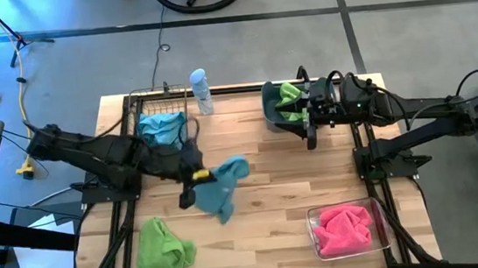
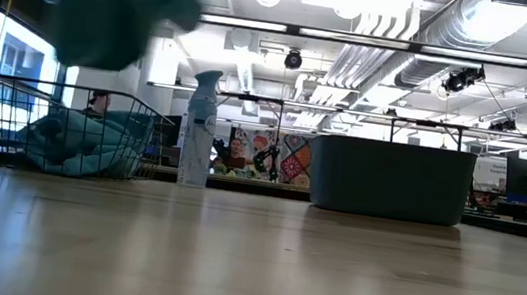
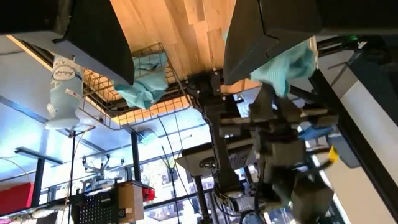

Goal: Sort microfiber towel by color & place in baskets
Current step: Put the blue towel into the wire basket

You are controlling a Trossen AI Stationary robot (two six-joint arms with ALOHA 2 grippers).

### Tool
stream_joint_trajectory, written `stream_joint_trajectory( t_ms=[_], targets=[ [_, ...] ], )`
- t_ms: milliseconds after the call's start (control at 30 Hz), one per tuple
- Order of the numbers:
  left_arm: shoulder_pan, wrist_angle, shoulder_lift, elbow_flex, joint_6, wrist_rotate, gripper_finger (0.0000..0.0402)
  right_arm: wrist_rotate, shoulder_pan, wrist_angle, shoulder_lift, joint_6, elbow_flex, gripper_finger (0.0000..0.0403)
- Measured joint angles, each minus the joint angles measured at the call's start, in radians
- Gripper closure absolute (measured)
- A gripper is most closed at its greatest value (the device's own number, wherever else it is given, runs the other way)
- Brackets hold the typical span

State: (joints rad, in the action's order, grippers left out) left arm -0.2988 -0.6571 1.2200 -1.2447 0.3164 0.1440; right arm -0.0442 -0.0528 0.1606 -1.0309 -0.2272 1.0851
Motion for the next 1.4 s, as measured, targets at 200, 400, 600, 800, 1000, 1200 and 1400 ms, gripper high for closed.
stream_joint_trajectory(
  t_ms=[200, 400, 600, 800, 1000, 1200, 1400],
  targets=[
    [0.077, 0.069, 0.014, -0.112, -0.091, 0.024, 0.0401, 0.000, 0.000, -0.010, 0.000, 0.000, 0.000, 0.0160],
    [0.140, 0.173, -0.005, -0.165, -0.169, 0.050, 0.0401, 0.004, 0.000, -0.020, 0.000, 0.000, 0.000, 0.0160],
    [0.195, 0.313, -0.061, -0.151, -0.172, 0.007, 0.0401, 0.077, 0.001, -0.134, 0.000, 0.000, 0.000, 0.0160],
    [0.222, 0.480, -0.114, -0.028, -0.166, -0.010, 0.0401, 0.107, 0.001, -0.259, 0.000, 0.014, 0.000, 0.0160],
    [0.222, 0.664, -0.127, 0.109, -0.135, -0.011, 0.0401, 0.107, 0.001, -0.274, -0.001, 0.053, 0.000, 0.0160],
    [0.237, 0.709, -0.120, 0.120, -0.136, -0.028, 0.0401, 0.107, 0.001, -0.278, -0.003, 0.053, 0.000, 0.0160],
    [0.262, 0.716, -0.122, 0.120, -0.136, -0.047, 0.0401, 0.108, 0.001, -0.278, -0.003, 0.055, 0.000, 0.0160]
  ],
)
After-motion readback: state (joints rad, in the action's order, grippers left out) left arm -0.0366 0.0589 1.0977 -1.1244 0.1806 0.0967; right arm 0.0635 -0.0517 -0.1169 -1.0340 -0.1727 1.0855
